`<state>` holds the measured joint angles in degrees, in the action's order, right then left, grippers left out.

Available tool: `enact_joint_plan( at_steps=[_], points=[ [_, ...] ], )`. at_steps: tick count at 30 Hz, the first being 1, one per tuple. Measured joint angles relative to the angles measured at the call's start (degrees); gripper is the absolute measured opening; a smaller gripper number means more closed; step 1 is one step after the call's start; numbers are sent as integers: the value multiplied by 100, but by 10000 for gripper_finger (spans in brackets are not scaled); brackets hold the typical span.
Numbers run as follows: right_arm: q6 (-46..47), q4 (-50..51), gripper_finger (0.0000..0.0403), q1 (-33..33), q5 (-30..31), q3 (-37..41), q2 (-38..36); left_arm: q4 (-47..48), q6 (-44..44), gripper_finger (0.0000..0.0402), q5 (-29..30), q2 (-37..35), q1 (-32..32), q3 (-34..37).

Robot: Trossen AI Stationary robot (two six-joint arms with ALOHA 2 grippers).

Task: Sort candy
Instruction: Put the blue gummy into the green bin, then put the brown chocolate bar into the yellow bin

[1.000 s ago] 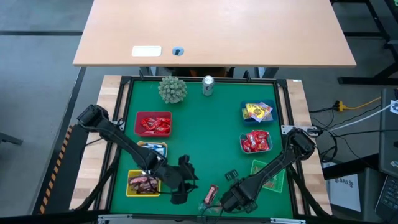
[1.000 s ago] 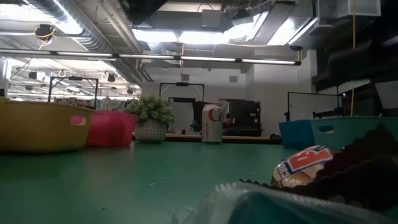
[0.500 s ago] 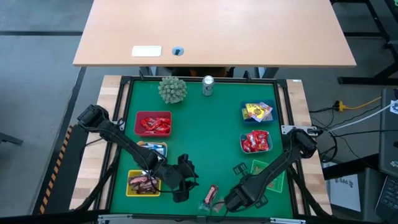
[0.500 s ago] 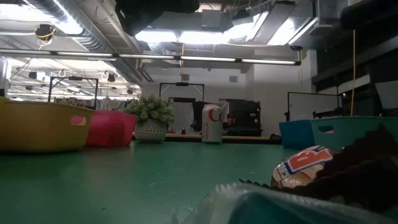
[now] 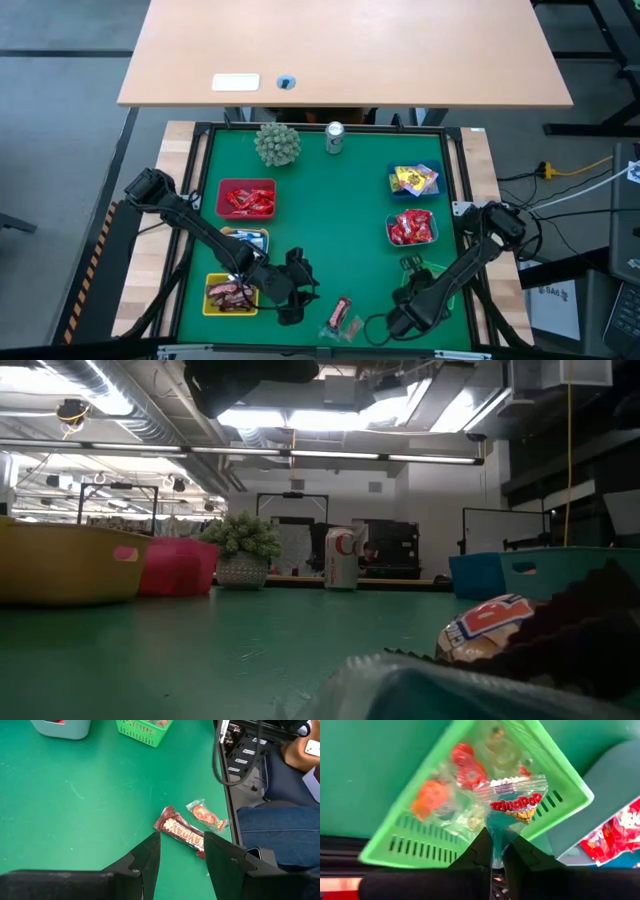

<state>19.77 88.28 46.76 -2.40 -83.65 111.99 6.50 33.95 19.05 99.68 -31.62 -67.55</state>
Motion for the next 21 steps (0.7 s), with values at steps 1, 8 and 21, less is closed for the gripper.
enact_joint_plan(
  at_steps=[1,8,21],
  points=[
    [45,2,26,0,28,57,-2,-4,0,137,0,0,0,0],
    [128,78,50,4,18,273,-2,-4,3,137,2,0,0,0],
    [101,181,203,-88,-71,249,-2,-6,7,137,0,2,0,0]
  ],
)
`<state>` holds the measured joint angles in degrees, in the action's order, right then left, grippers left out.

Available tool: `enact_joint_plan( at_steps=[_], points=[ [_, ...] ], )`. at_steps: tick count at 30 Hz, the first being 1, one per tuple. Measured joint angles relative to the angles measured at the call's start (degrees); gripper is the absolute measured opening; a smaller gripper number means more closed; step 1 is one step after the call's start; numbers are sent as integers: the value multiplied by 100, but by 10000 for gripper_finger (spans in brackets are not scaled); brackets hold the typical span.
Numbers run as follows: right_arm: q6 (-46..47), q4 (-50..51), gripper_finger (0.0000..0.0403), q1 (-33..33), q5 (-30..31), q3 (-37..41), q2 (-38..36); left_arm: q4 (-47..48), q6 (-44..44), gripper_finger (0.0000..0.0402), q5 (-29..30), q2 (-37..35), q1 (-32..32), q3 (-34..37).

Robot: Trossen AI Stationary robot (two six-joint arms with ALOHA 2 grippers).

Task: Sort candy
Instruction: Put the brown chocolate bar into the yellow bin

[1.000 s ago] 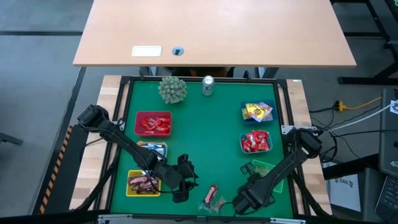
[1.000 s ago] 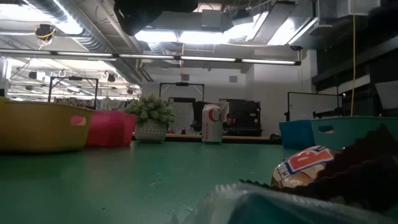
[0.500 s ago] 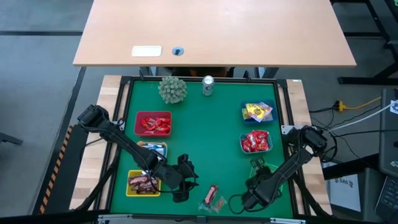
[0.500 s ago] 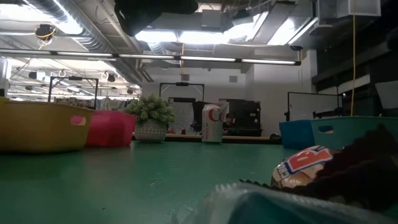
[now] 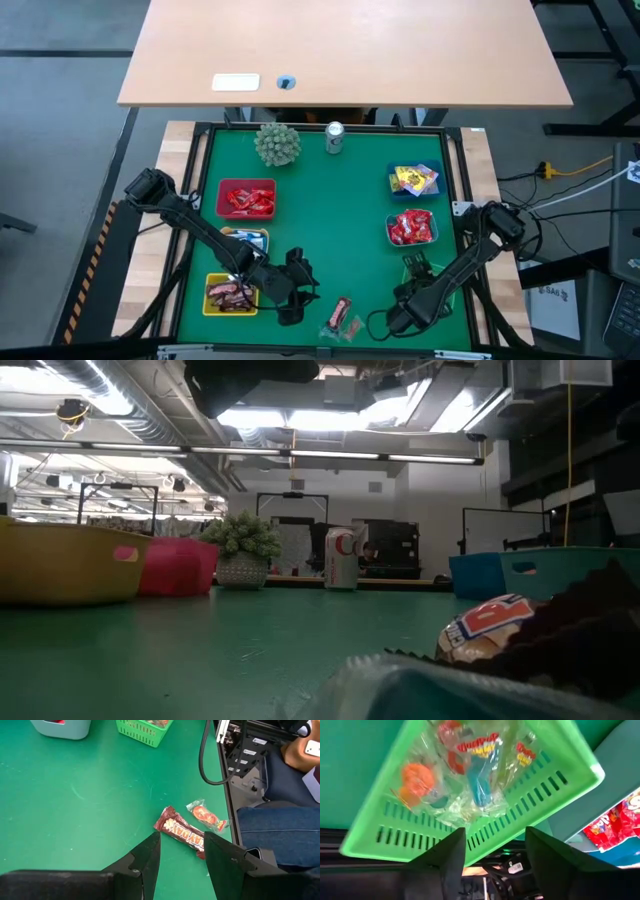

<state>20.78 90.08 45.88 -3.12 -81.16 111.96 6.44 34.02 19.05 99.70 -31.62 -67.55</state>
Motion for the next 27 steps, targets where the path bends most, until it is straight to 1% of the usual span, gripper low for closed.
enact_joint_plan(
  at_steps=[3,7,11,14,17,19,24,27],
  points=[
    [3,-4,214,-99,-39,-186,-10,-2,1,137,0,0,0,0],
    [-25,-8,216,-224,-35,-595,-144,-2,11,137,0,0,0,0],
    [-119,-21,214,-321,123,-1003,-312,-2,11,137,0,0,0,0],
    [-175,-296,214,-327,376,-1208,-317,0,11,137,55,0,0,0],
    [-276,-1067,214,-325,531,-1204,-317,0,-4,137,171,0,0,0],
    [-583,-1804,214,-325,549,-1122,-317,2,-4,137,184,0,0,0],
    [-1934,-3287,214,-323,599,-884,-317,4,-6,137,185,0,-2,0],
    [-2718,-3962,214,-323,895,-751,-317,4,-7,137,185,0,-2,0]
  ],
)
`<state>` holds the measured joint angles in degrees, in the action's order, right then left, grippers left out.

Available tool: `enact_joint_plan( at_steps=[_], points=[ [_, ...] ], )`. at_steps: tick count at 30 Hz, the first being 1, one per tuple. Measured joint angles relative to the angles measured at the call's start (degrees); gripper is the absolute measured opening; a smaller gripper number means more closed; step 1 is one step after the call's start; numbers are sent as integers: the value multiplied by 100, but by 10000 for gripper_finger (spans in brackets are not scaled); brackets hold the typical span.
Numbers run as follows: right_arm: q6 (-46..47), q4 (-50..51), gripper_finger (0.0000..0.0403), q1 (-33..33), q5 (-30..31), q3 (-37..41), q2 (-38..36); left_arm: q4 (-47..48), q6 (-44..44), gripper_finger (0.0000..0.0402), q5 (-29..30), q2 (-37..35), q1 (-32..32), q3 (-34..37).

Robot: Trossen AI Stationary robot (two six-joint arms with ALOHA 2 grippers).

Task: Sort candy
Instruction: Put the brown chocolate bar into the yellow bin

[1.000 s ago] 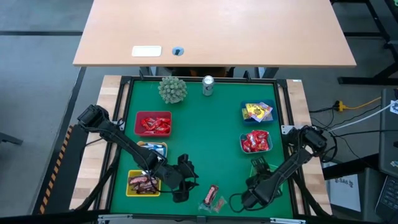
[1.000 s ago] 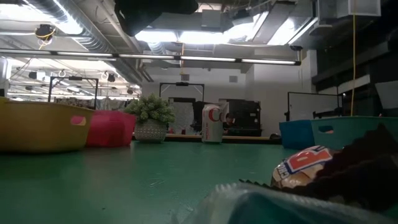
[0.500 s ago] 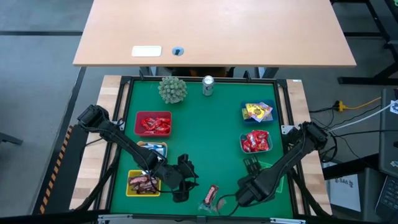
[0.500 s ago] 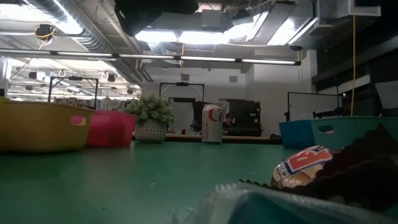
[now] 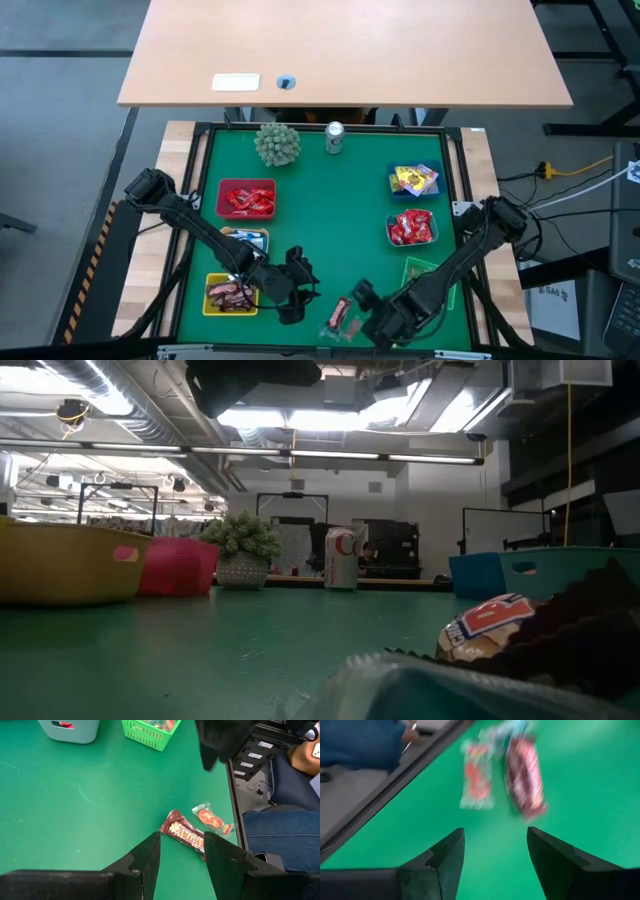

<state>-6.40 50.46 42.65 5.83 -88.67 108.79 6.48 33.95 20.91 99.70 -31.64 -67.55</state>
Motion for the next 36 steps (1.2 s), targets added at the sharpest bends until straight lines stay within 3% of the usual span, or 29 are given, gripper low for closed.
enact_joint_plan(
  at_steps=[8,13,21,36],
  points=[
    [-1048,-1320,214,-279,32,461,0,7,-2,137,2,0,0,0],
    [-1105,-1829,214,-620,50,803,0,7,-2,137,2,0,0,0],
    [-1360,-2443,214,-859,-614,1327,7,8,-4,137,2,0,0,0],
    [-1387,-3442,214,-862,-497,2055,71,8,-5,137,7,0,0,0]
  ],
)
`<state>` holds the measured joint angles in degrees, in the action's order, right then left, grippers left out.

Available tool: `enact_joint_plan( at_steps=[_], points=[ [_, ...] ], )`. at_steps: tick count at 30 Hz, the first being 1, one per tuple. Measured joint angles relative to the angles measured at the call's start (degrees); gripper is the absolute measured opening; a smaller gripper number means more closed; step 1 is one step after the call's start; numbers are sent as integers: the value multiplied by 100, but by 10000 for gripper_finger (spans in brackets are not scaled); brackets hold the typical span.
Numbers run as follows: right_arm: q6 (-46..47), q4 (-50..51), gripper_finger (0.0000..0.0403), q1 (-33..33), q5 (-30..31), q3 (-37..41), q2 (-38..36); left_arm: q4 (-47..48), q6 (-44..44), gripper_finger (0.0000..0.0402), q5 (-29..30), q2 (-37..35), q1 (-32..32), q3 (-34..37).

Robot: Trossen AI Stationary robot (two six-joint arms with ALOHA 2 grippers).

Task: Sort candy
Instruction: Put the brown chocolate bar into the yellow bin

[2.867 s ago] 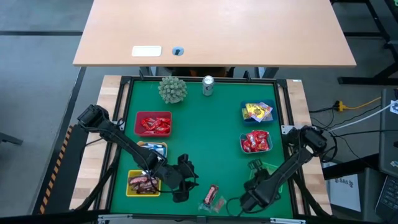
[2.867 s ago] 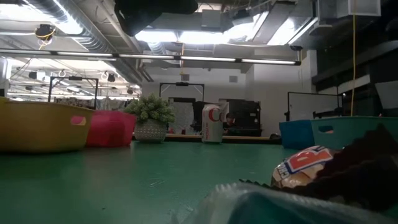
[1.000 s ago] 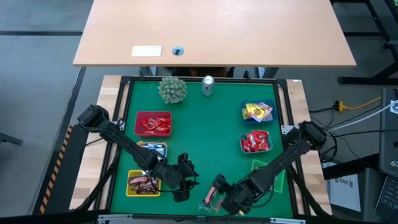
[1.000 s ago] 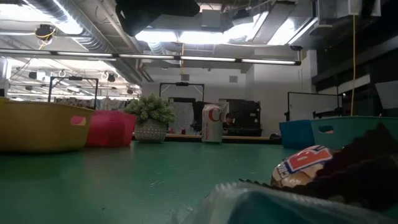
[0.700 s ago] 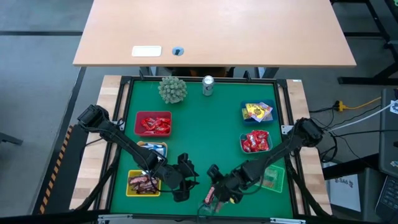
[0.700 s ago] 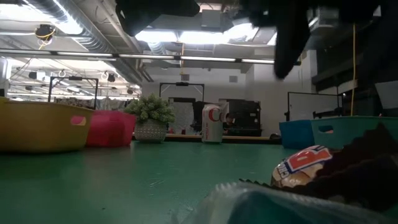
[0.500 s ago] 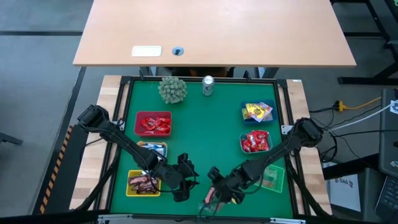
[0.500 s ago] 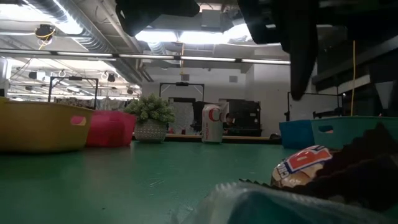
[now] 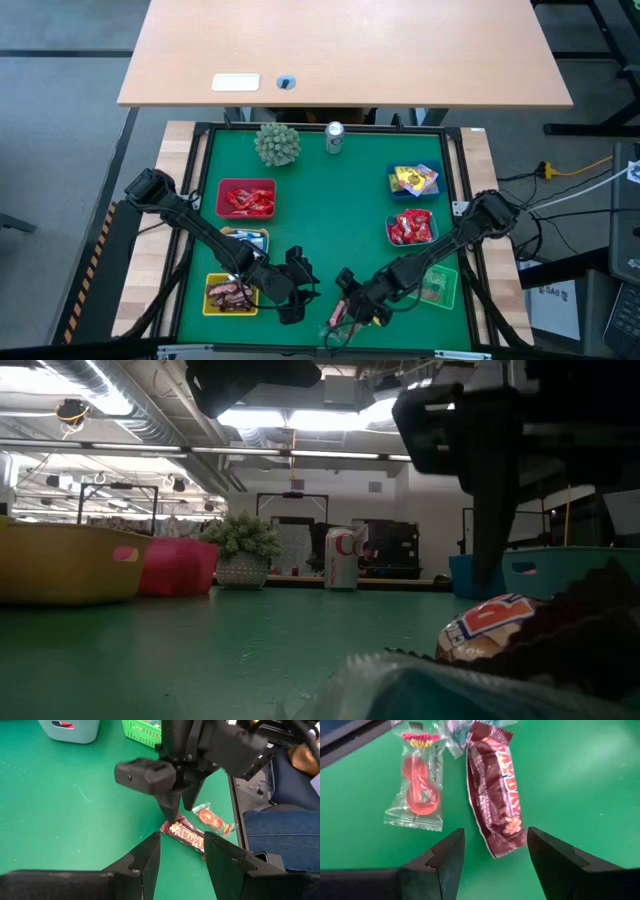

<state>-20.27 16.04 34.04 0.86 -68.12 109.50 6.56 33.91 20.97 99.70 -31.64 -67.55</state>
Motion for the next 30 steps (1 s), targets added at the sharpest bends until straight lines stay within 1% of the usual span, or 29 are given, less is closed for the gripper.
enact_joint_plan(
  at_steps=[5,7,10,14,24,26,30],
  points=[
    [4,-169,214,-6,0,-4,312,5,0,137,0,2,2,0],
    [7,-215,213,-4,95,-15,374,7,3,137,10,2,0,0],
    [27,-233,203,1,165,-20,405,23,3,137,55,4,0,0],
    [35,-257,161,5,153,-17,415,28,0,137,94,4,2,0],
    [46,-296,14,5,107,-12,436,27,0,137,103,4,0,0],
    [50,-296,6,3,133,-12,436,27,0,137,103,4,2,0],
    [358,-296,14,-1,164,-12,436,27,0,137,103,4,2,0]
  ],
)
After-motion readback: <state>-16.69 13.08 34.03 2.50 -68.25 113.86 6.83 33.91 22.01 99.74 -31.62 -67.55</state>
